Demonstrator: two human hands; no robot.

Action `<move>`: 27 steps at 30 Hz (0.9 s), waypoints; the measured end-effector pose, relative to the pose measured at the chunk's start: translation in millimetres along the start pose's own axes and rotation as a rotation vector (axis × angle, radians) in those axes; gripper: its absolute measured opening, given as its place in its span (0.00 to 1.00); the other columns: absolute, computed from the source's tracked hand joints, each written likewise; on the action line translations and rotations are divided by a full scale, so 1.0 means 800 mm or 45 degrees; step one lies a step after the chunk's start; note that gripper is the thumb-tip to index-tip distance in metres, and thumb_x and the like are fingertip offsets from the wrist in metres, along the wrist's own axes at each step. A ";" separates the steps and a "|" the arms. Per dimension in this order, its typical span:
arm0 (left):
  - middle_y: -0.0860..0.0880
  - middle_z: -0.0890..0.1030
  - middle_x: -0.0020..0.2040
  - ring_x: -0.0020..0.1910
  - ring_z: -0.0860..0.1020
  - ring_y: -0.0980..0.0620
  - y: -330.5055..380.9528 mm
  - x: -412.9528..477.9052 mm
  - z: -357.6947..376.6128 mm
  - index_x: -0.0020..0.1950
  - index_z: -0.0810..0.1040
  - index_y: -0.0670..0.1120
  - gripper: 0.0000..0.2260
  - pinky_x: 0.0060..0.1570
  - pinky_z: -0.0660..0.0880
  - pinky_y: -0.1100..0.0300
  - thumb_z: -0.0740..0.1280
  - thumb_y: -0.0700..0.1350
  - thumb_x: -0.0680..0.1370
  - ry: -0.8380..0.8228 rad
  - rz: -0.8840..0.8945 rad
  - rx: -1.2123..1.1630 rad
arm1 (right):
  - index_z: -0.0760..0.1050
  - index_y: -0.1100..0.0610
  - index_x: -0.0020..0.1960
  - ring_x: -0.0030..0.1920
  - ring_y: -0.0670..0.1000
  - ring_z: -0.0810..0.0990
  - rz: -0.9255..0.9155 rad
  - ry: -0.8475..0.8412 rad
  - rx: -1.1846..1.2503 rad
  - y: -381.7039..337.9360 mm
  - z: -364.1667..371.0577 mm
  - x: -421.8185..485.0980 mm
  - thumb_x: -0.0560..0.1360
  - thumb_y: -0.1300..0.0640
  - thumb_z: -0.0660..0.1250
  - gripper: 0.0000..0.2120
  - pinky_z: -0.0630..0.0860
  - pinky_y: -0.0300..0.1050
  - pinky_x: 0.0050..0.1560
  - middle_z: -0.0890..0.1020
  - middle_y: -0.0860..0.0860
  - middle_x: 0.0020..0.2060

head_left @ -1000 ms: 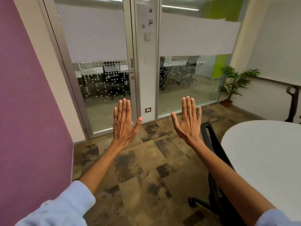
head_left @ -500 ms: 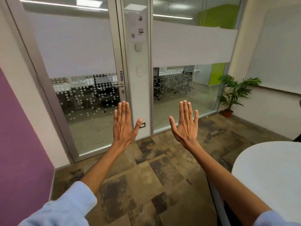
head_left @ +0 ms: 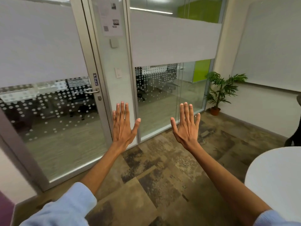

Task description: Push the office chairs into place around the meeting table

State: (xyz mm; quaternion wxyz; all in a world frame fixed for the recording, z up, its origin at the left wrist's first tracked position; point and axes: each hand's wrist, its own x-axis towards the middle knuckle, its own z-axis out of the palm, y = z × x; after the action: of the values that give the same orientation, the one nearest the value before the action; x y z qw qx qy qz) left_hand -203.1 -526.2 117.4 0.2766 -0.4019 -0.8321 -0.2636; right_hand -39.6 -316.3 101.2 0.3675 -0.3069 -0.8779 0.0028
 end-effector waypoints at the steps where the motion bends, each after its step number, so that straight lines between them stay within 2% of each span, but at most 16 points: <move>1: 0.45 0.42 0.79 0.78 0.40 0.47 -0.009 0.022 0.017 0.78 0.41 0.45 0.34 0.76 0.44 0.44 0.48 0.61 0.80 -0.009 0.004 -0.010 | 0.43 0.54 0.79 0.77 0.49 0.38 0.017 -0.001 -0.004 0.002 0.015 0.021 0.80 0.36 0.44 0.34 0.45 0.65 0.75 0.45 0.50 0.79; 9: 0.43 0.42 0.79 0.78 0.40 0.47 -0.057 0.181 0.133 0.78 0.40 0.42 0.35 0.76 0.43 0.46 0.48 0.62 0.80 -0.043 0.117 -0.032 | 0.44 0.51 0.79 0.77 0.49 0.39 0.084 0.007 -0.102 0.024 0.108 0.155 0.80 0.37 0.44 0.32 0.47 0.64 0.74 0.45 0.51 0.79; 12: 0.44 0.42 0.79 0.78 0.40 0.47 -0.064 0.224 0.176 0.78 0.40 0.43 0.35 0.76 0.42 0.47 0.48 0.63 0.80 -0.047 0.158 -0.077 | 0.43 0.51 0.79 0.77 0.49 0.38 0.122 0.019 -0.125 0.040 0.132 0.197 0.80 0.38 0.43 0.32 0.44 0.64 0.75 0.45 0.51 0.79; 15: 0.44 0.43 0.79 0.78 0.40 0.48 -0.065 0.267 0.225 0.78 0.41 0.43 0.35 0.76 0.43 0.47 0.47 0.63 0.80 -0.069 0.176 -0.107 | 0.43 0.52 0.79 0.77 0.49 0.39 0.149 0.023 -0.165 0.066 0.163 0.235 0.80 0.38 0.44 0.32 0.43 0.63 0.75 0.44 0.51 0.79; 21: 0.43 0.45 0.80 0.78 0.41 0.49 -0.058 0.360 0.343 0.78 0.42 0.43 0.35 0.76 0.47 0.45 0.47 0.63 0.80 -0.105 0.217 -0.198 | 0.43 0.52 0.79 0.77 0.49 0.40 0.223 0.017 -0.210 0.133 0.243 0.315 0.81 0.40 0.46 0.31 0.46 0.64 0.74 0.45 0.51 0.79; 27: 0.43 0.45 0.79 0.78 0.41 0.48 -0.042 0.477 0.463 0.78 0.42 0.43 0.35 0.76 0.45 0.45 0.48 0.63 0.80 -0.125 0.283 -0.207 | 0.42 0.51 0.79 0.77 0.49 0.39 0.295 0.008 -0.229 0.204 0.317 0.421 0.81 0.40 0.46 0.31 0.45 0.64 0.74 0.44 0.51 0.79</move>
State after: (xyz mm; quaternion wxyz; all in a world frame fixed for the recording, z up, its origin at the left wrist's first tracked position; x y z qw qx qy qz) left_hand -522.1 -99.8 104.1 0.2295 -0.5253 -0.7708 -0.2779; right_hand -298.4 54.0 95.5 0.3386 -0.4378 -0.8321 -0.0346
